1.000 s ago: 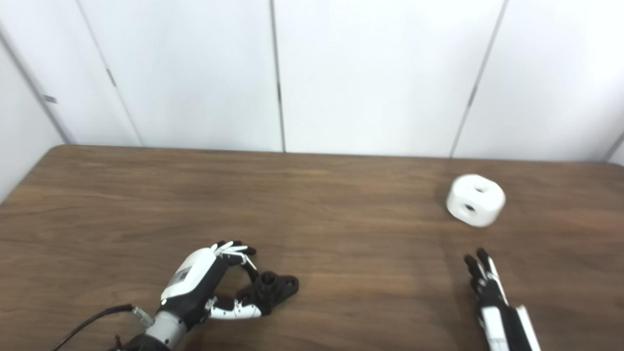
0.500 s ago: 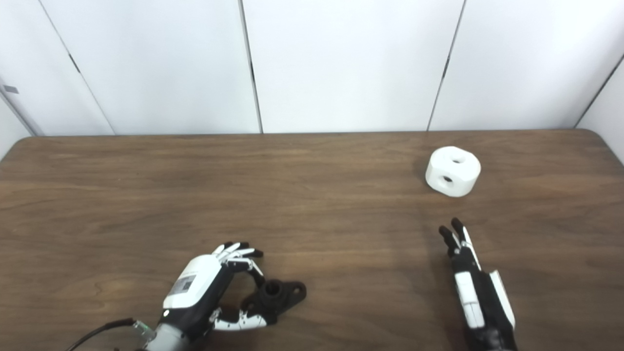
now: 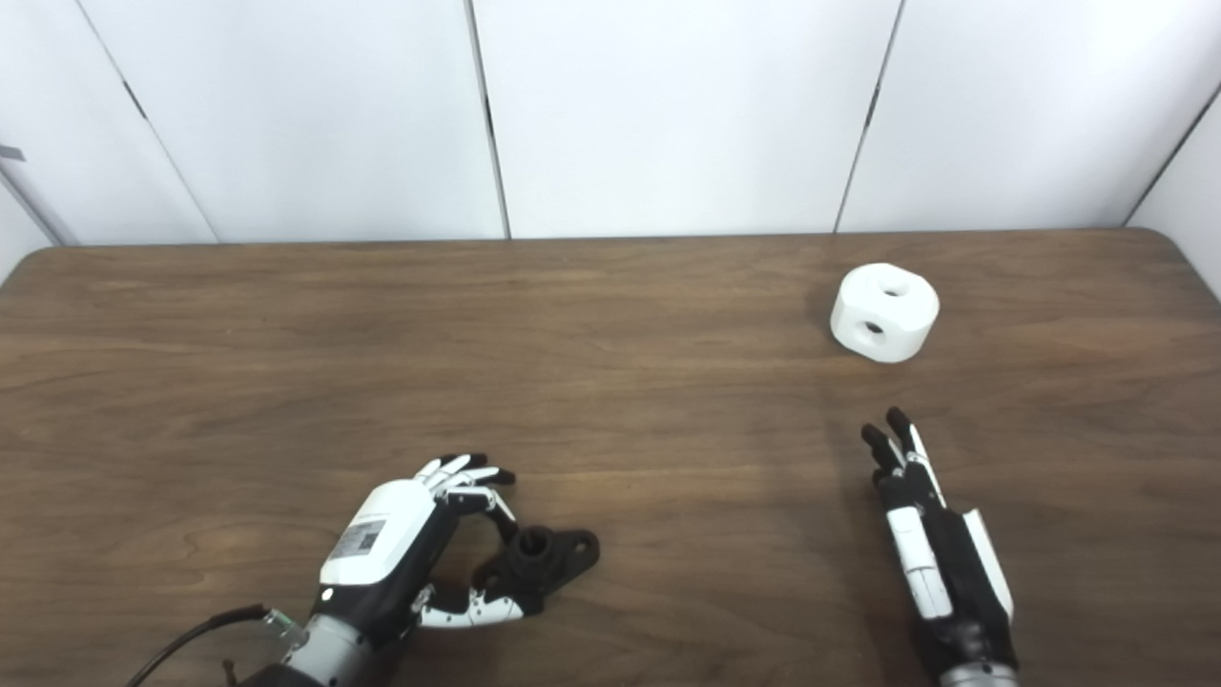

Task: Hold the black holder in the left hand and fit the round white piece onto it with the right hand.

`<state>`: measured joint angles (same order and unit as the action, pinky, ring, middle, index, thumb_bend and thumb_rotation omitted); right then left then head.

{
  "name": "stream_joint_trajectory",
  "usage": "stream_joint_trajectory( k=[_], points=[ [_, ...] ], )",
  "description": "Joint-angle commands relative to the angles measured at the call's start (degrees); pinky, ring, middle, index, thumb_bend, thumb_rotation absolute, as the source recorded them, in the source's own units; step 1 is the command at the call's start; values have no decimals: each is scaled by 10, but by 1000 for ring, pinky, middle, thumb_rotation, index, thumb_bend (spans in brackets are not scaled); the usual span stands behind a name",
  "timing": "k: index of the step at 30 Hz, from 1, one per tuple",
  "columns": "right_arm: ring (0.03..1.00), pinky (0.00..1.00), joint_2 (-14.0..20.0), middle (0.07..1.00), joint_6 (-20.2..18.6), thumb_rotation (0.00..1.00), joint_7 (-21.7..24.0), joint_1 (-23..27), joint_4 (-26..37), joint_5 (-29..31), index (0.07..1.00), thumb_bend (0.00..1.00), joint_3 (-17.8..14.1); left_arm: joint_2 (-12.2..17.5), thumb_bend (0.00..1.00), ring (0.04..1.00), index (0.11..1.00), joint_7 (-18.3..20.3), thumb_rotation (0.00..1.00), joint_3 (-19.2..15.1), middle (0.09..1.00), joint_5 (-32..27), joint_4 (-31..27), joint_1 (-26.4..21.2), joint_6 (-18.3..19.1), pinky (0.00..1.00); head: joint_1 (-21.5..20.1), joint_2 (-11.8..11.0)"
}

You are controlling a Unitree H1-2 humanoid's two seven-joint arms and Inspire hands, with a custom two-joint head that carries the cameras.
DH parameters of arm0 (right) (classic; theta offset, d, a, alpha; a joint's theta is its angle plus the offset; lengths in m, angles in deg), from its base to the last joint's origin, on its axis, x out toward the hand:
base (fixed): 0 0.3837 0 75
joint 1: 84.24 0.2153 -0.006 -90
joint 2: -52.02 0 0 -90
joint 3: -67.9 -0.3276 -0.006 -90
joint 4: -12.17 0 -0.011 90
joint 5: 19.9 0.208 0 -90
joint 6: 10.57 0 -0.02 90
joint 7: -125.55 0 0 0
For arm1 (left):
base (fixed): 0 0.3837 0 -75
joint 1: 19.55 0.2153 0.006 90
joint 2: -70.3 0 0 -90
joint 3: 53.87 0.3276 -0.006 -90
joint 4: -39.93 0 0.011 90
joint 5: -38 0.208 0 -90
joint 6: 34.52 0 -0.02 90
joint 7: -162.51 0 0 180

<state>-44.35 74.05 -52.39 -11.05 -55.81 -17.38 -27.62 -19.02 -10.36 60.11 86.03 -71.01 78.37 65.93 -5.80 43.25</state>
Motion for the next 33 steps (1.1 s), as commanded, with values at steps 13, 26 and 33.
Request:
stream_joint_trajectory(
  k=[13,26,33],
  points=[
    [973,979,66,943,-59,419,-56,154,-12,-213,936,773,-31,14,518,904,488,24,48,-3,807,0,22,20,-23,921,-64,-33],
    [1000,999,115,985,-130,434,-52,306,-100,-300,944,824,-20,30,517,890,487,30,46,-31,797,-24,37,24,-56,908,-156,-61],
    [1000,962,142,980,-129,369,-43,365,-175,-303,930,807,-5,33,518,889,488,29,47,-36,795,-24,42,25,-64,911,-161,-63]
  ],
)
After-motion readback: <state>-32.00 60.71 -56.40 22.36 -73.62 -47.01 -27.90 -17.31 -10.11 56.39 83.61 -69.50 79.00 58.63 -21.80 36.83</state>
